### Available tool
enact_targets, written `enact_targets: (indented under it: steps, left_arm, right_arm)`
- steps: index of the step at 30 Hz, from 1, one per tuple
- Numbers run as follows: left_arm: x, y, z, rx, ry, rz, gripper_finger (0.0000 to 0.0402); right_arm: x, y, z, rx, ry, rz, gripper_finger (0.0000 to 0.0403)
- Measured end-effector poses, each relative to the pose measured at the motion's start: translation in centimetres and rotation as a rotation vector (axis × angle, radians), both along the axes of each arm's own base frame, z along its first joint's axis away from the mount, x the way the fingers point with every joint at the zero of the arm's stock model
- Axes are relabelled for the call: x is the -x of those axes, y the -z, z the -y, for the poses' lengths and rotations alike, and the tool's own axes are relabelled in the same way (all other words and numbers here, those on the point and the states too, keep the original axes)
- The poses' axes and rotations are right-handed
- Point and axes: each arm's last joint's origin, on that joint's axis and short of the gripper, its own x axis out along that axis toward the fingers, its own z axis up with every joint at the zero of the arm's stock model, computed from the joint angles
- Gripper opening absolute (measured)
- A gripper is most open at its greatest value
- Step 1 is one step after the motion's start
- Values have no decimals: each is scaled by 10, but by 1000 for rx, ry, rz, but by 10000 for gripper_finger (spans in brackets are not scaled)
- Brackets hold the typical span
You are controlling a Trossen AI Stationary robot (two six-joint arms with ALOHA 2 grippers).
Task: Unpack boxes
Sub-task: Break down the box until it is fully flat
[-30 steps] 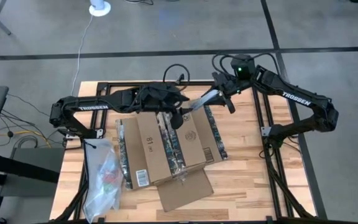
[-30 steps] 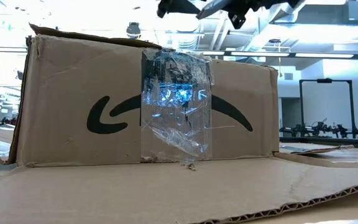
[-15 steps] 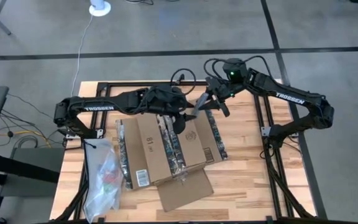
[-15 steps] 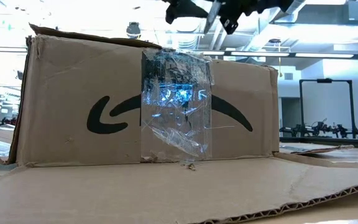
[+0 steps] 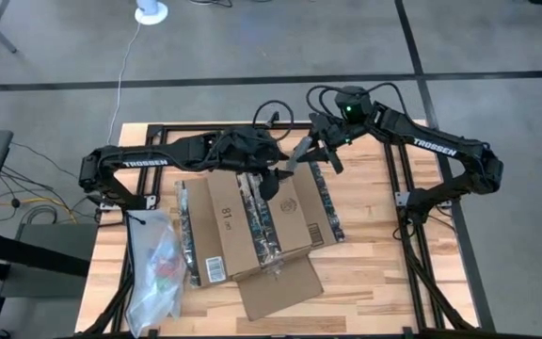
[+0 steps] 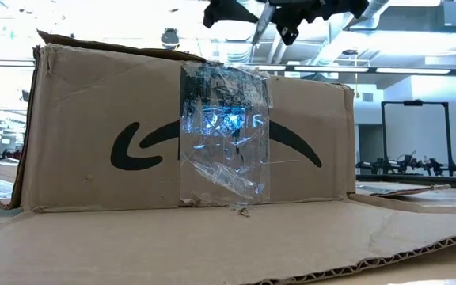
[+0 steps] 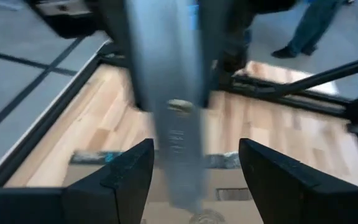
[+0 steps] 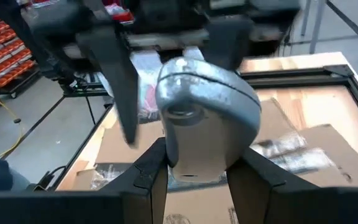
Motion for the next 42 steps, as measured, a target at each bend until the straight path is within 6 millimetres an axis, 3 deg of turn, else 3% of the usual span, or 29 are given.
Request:
enact_targets:
  steps: [11,14,18,22,27,29,31,35,42]
  left_arm:
    - [-5,8,-3,14,-24,-20,220]
    - [-5,7,-3,12,-31,-18,194]
    - [-4,8,-3,4,-21,-28,111]
    - [-1,7,-3,-8,-2,-73,106]
    - [13,-12,-2,-9,55,-187,106]
    - [18,-17,-1,-26,78,-242,106]
    - [34,-13,-1,-9,94,-418,106]
    - [39,-19,-8,-9,66,-448,106]
    - [38,-25,-7,-20,91,-422,106]
  right_arm:
    - [-4,-2,-6,11,-1,18,114]
    - [-4,-2,-6,9,2,20,114]
    - [-4,-3,-5,11,10,26,114]
    - [-5,-1,-5,2,17,11,114]
    - [-5,0,-4,-35,34,-8,114]
    - [-4,1,-5,-71,28,-33,146]
    - [0,-1,-5,-91,14,-30,196]
    - [-1,-2,-4,-96,21,-21,268]
    - [-6,-3,-6,-49,26,4,288]
